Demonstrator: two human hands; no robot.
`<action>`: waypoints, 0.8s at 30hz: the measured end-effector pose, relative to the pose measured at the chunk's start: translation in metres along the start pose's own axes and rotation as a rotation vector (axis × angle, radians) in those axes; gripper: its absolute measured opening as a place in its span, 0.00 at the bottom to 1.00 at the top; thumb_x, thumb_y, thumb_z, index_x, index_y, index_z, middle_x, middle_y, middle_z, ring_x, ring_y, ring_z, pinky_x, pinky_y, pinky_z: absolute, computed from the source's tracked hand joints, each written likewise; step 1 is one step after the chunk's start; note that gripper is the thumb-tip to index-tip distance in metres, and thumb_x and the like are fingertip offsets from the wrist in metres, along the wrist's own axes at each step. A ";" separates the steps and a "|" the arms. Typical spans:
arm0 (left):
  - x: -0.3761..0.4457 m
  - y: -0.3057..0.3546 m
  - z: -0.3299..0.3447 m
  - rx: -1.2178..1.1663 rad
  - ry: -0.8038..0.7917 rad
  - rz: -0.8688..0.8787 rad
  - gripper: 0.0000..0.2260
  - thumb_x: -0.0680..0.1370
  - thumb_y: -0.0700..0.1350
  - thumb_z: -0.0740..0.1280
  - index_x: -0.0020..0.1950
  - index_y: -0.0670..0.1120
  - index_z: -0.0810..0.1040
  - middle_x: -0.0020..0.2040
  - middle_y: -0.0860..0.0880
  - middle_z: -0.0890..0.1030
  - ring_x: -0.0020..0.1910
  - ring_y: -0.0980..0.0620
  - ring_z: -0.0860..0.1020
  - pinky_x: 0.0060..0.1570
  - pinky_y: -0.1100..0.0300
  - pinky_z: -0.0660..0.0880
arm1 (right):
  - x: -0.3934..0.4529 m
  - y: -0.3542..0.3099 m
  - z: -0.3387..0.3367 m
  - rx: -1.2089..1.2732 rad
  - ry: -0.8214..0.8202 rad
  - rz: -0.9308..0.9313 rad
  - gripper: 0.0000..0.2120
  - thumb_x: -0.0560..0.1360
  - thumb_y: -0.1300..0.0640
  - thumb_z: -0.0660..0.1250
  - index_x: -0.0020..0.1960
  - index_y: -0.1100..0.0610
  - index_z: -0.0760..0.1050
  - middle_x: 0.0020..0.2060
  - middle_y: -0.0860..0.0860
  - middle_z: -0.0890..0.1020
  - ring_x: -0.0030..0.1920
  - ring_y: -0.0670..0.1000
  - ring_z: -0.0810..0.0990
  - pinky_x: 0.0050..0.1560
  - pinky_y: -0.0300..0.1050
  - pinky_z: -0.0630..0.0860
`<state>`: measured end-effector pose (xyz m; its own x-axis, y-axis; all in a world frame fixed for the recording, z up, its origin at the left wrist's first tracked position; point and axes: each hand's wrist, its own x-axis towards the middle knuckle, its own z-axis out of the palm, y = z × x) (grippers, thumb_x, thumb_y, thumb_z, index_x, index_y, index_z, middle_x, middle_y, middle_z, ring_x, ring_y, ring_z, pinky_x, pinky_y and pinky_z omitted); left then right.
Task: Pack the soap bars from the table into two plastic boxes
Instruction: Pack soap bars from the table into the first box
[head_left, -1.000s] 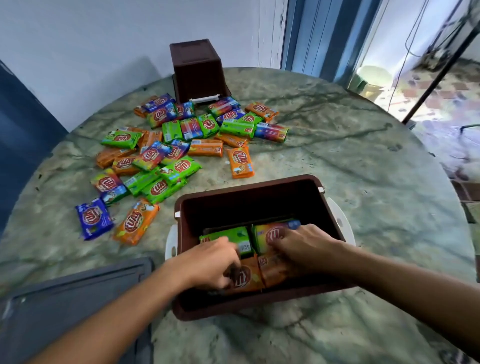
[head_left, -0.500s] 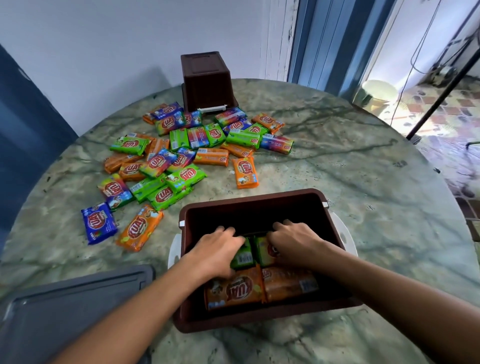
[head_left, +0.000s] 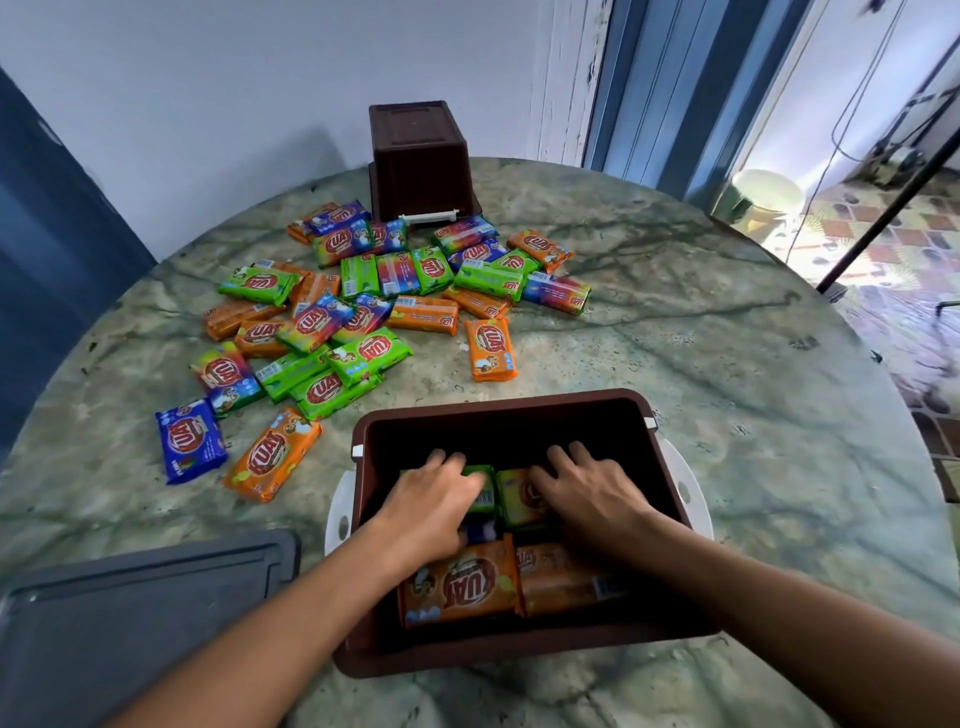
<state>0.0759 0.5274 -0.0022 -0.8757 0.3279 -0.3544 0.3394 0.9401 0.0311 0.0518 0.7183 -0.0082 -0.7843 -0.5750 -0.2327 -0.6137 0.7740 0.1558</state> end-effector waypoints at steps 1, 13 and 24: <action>0.001 0.000 0.000 0.009 -0.008 -0.016 0.24 0.75 0.56 0.67 0.65 0.45 0.70 0.62 0.43 0.71 0.64 0.42 0.67 0.54 0.49 0.75 | 0.000 -0.002 0.000 0.002 -0.007 0.006 0.21 0.76 0.59 0.60 0.69 0.59 0.65 0.62 0.60 0.71 0.61 0.63 0.71 0.36 0.49 0.67; 0.001 0.012 -0.002 0.104 0.065 -0.044 0.18 0.76 0.50 0.67 0.62 0.42 0.71 0.63 0.42 0.71 0.62 0.41 0.69 0.49 0.50 0.75 | 0.010 -0.021 -0.002 0.008 -0.071 0.156 0.22 0.76 0.59 0.61 0.69 0.58 0.63 0.62 0.61 0.69 0.59 0.62 0.73 0.39 0.48 0.69; 0.007 0.010 0.001 0.058 0.032 -0.036 0.28 0.73 0.42 0.70 0.71 0.45 0.63 0.66 0.41 0.67 0.64 0.39 0.66 0.52 0.48 0.74 | 0.007 -0.002 -0.013 0.284 -0.107 0.224 0.30 0.70 0.51 0.70 0.68 0.55 0.63 0.60 0.57 0.70 0.52 0.61 0.79 0.43 0.50 0.74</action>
<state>0.0734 0.5393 -0.0056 -0.8979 0.2976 -0.3243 0.3260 0.9447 -0.0359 0.0467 0.7091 0.0018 -0.8733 -0.3639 -0.3240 -0.3668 0.9287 -0.0546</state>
